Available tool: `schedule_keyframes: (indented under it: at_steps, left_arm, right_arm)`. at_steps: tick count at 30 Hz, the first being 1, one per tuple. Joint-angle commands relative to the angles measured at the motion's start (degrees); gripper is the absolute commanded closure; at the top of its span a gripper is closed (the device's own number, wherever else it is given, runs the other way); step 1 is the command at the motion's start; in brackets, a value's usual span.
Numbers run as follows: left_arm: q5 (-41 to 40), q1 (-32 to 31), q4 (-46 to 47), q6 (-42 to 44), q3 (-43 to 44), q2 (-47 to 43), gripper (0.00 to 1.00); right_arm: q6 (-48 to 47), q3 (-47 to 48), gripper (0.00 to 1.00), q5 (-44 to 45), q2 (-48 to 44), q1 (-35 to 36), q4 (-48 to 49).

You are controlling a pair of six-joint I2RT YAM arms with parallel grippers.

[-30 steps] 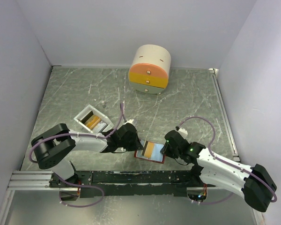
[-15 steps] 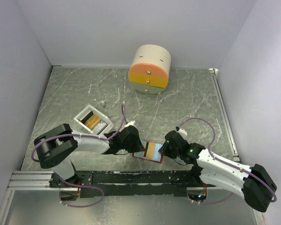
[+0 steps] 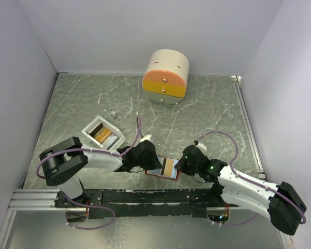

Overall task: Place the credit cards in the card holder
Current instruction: Insert the credit card into the card holder.

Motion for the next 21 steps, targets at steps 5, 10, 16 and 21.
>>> schedule_keyframes:
  at_steps: [5,10,16,21]
  left_arm:
    - [0.09,-1.51,-2.24,0.52,2.86,1.43,0.89]
    - [-3.66,-1.55,-6.27,0.42,2.43,-1.96,0.68]
    - [-5.67,-1.55,-7.3,0.38,1.73,-5.51,0.54]
    - [-5.21,-1.55,-3.34,1.39,0.66,-6.91,0.49]
  right_arm:
    - [-0.45,-1.13,0.78,-1.36,1.28,0.08,1.46]
    - [-0.76,-1.13,0.78,-0.44,0.21,0.1,0.28]
    - [-0.97,-1.21,0.78,-0.55,-0.27,0.13,-0.06]
    - [-1.65,-0.47,0.78,-0.14,0.34,0.11,-0.07]
